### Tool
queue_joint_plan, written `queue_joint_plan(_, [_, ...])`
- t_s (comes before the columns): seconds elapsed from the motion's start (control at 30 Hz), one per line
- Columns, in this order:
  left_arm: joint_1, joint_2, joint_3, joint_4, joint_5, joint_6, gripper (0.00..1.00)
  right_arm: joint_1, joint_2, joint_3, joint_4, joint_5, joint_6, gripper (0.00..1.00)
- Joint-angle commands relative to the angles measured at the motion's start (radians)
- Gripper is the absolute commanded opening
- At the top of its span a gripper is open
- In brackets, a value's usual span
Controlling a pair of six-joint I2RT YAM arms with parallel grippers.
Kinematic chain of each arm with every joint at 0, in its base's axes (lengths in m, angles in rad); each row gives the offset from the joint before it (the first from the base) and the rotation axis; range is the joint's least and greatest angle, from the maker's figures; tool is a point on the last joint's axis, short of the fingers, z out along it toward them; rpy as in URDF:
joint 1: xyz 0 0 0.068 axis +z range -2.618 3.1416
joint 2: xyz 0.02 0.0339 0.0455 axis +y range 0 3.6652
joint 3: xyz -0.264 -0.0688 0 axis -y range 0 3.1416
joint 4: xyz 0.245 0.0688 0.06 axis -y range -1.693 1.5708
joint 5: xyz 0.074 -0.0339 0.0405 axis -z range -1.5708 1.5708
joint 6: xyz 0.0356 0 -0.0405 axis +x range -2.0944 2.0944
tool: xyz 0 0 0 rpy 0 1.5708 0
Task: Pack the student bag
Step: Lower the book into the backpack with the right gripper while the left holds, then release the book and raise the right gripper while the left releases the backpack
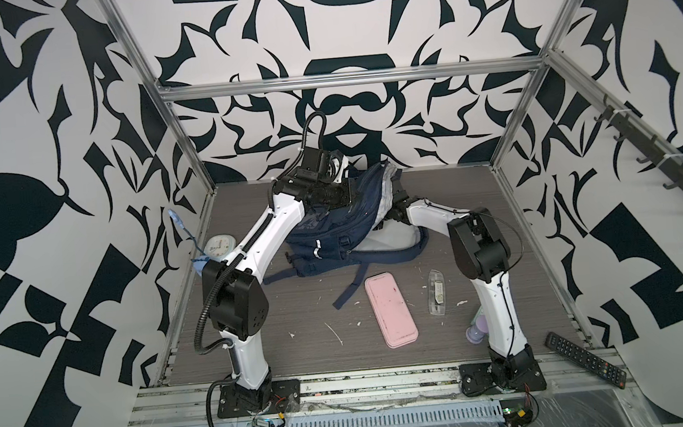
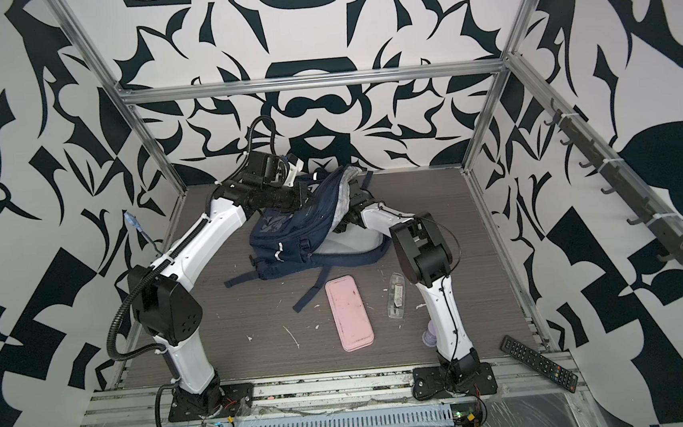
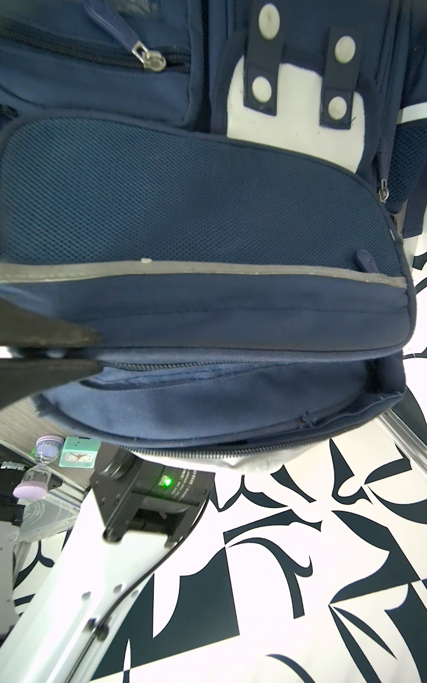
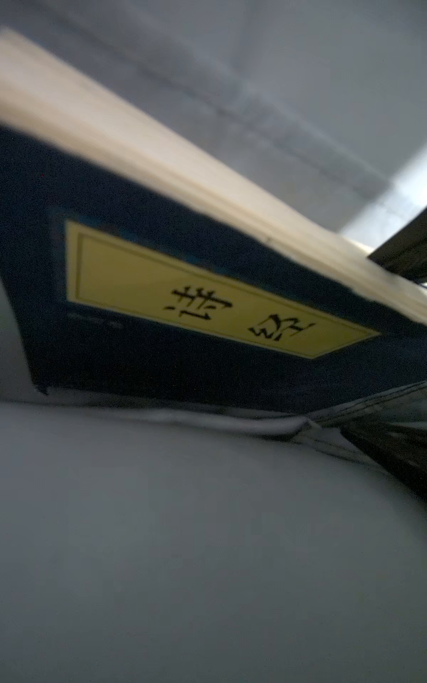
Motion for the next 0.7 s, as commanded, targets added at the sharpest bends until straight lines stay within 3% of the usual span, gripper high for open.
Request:
queue_joint_plan(0.0, [0.008, -0.035, 0.003, 0.074, 0.038, -0.014, 0.00, 0.004, -0.072, 0.064, -0.088, 0.034, -0.093, 0.61])
queue_joint_plan(0.37, [0.008, -0.031, -0.013, 0.090, 0.049, -0.025, 0.00, 0.004, -0.083, 0.082, -0.245, 0.136, -0.223, 0.62])
queue_joint_plan(0.67, [0.008, -0.039, -0.034, 0.102, 0.055, -0.035, 0.00, 0.005, -0.017, 0.113, -0.150, 0.077, -0.151, 0.38])
